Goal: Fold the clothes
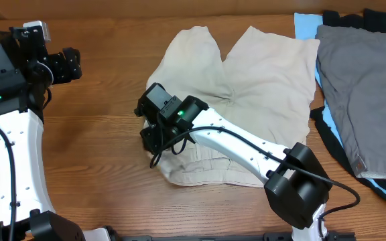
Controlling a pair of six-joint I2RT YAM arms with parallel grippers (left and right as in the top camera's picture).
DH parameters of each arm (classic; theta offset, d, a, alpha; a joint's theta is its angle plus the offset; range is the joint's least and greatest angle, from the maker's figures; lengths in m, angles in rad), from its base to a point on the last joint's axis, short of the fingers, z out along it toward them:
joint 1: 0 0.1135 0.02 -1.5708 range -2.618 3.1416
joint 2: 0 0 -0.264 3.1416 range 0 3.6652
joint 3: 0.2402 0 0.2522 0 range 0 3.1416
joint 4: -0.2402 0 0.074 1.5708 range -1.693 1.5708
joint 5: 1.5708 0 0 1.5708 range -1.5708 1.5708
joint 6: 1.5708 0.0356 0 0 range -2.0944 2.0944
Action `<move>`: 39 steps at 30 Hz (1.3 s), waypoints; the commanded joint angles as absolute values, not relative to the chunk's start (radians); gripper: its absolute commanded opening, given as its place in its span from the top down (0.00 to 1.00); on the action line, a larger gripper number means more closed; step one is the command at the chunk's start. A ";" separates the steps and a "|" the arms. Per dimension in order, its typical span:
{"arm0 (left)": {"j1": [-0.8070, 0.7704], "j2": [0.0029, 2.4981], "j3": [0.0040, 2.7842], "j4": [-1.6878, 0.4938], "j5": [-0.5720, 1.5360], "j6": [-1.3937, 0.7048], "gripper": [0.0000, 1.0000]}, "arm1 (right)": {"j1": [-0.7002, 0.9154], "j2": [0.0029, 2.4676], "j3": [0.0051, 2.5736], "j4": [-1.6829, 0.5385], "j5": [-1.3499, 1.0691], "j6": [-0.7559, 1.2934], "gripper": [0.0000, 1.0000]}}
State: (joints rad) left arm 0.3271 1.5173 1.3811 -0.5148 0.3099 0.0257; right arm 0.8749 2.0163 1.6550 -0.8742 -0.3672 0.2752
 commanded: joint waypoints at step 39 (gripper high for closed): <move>-0.128 2.163 2.180 -0.947 0.210 0.210 0.00 | 0.245 1.790 1.684 -1.106 -0.280 0.360 0.23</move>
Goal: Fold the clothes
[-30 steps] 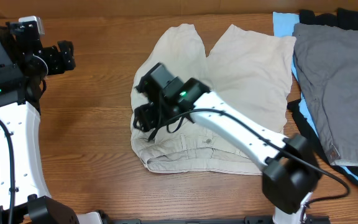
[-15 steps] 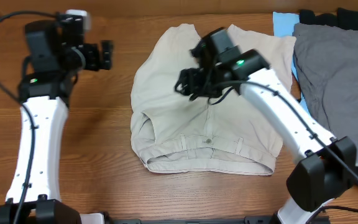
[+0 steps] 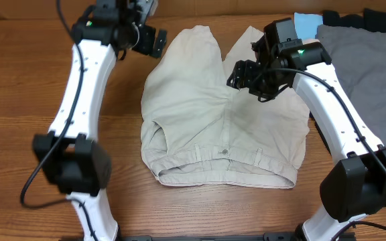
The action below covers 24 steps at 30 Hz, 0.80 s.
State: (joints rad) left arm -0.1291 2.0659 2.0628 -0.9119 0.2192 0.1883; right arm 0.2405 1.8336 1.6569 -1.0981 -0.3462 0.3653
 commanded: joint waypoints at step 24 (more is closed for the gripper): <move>-0.197 2.509 2.207 -0.762 0.211 0.240 0.13 | 0.246 1.792 1.663 -1.110 -0.224 0.360 0.19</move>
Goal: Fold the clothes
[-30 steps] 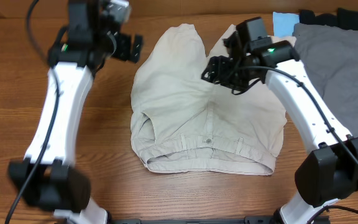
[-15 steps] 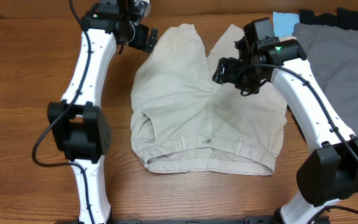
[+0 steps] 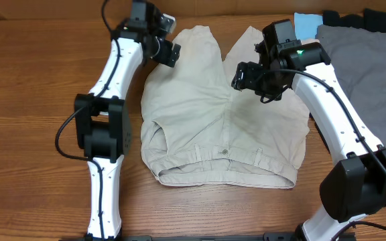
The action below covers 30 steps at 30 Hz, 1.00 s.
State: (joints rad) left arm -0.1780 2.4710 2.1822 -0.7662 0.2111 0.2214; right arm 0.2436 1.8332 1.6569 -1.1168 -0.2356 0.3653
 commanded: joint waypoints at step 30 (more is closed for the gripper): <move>-0.128 2.453 2.553 -1.235 -0.220 0.032 0.96 | 0.247 1.795 1.635 -1.114 -0.173 0.360 0.40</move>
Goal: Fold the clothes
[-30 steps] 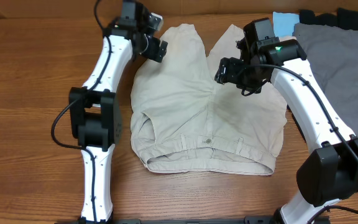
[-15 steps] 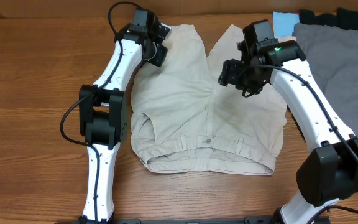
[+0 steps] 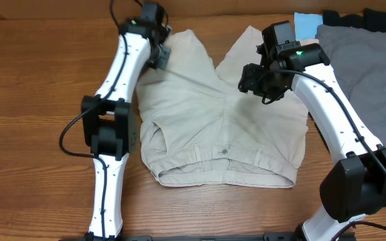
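Beige shorts [image 3: 200, 114] lie flat in the overhead view, with the waistband [image 3: 223, 167] toward the front and both legs pointing to the far edge. My left gripper [image 3: 160, 55] is down at the outer edge of the left leg, near its hem. My right gripper [image 3: 256, 82] hangs over the inner part of the right leg, just above the crotch. From this height I cannot make out either gripper's jaws.
A pile of clothes lies at the right edge: a grey garment [image 3: 360, 87] on top, a light blue cloth [image 3: 305, 24] and black pieces [image 3: 364, 19] beneath. Bare wood table [image 3: 39, 134] stretches to the left and along the front.
My left gripper has shifted a little left, from over the left leg to its outer edge. My right gripper has edged slightly right over the right leg. The shorts look unchanged.
At first my right arm reached across to the rumpled left waist corner, with my left arm off at the far left. Then the shorts lay flat, the right gripper over the right leg. The left gripper stood beside the left leg, then over it, now at its edge.
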Controlling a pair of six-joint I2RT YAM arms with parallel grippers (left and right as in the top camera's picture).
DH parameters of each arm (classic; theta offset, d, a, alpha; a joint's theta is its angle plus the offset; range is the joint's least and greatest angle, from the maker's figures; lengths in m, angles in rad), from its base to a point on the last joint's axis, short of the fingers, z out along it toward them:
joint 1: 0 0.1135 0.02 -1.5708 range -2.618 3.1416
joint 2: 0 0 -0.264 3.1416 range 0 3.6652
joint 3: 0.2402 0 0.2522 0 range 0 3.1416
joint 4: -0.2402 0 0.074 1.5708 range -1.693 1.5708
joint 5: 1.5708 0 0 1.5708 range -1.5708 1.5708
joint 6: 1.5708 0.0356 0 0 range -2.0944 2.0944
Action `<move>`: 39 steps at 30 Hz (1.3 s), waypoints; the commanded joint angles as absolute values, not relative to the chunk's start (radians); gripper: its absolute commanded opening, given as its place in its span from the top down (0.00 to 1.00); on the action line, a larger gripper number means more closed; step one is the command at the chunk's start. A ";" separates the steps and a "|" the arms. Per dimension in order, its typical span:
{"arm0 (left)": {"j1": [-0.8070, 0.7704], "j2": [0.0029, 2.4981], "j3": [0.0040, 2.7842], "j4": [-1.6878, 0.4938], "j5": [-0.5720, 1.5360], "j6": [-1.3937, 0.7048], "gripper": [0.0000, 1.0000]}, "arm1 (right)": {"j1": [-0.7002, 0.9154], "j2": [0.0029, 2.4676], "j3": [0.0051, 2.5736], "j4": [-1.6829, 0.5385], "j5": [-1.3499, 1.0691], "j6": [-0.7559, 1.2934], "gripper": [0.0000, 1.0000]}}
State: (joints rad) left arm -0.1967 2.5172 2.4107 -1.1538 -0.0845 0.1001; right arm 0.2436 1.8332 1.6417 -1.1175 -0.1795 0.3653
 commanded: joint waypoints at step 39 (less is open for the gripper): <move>-0.035 2.423 2.666 -1.411 0.124 0.128 0.27 | 0.304 1.797 1.111 -0.672 -0.252 0.345 0.64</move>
State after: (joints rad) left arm 0.0002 2.4462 2.6495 -1.4303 0.0944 0.1051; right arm 0.3019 1.8313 1.1156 -0.6991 -0.2481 0.3431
